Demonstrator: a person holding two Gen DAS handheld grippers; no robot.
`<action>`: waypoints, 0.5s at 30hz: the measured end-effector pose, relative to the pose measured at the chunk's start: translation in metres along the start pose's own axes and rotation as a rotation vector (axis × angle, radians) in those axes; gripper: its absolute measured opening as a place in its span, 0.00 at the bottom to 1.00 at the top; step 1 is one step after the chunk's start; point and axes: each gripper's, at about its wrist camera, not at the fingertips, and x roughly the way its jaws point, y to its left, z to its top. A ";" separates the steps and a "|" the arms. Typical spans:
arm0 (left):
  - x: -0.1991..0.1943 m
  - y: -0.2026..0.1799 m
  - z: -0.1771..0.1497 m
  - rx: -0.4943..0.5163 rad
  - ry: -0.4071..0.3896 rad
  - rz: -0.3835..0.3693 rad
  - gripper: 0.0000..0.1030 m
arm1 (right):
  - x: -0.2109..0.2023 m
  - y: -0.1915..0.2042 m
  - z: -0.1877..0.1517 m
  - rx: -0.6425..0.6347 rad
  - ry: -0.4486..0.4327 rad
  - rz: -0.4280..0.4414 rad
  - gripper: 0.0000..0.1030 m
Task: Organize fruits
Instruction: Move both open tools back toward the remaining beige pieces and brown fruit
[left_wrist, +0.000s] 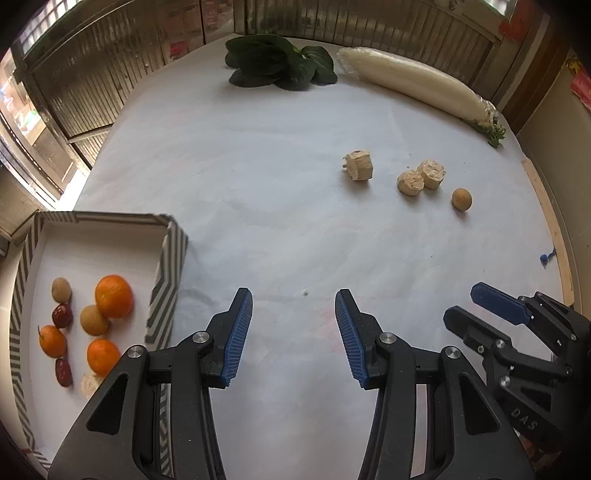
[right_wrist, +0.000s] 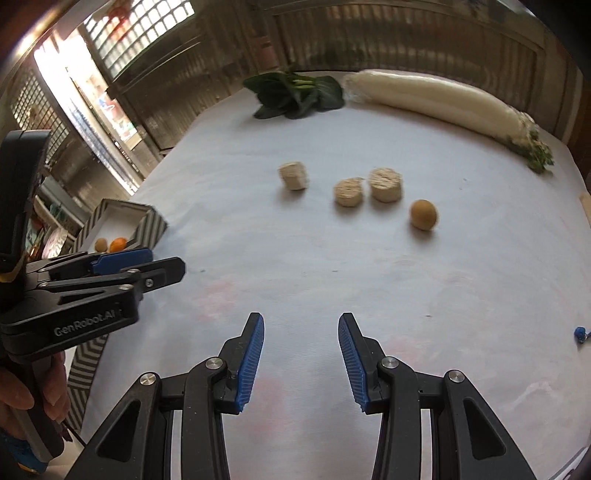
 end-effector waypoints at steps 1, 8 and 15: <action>0.001 -0.002 0.002 0.002 0.001 -0.001 0.45 | 0.000 -0.004 0.001 0.008 0.000 -0.003 0.39; 0.011 -0.011 0.015 0.012 0.003 0.000 0.45 | 0.004 -0.027 0.008 0.035 -0.004 -0.026 0.39; 0.021 -0.019 0.027 0.025 0.010 -0.001 0.45 | 0.007 -0.046 0.018 0.054 -0.012 -0.043 0.39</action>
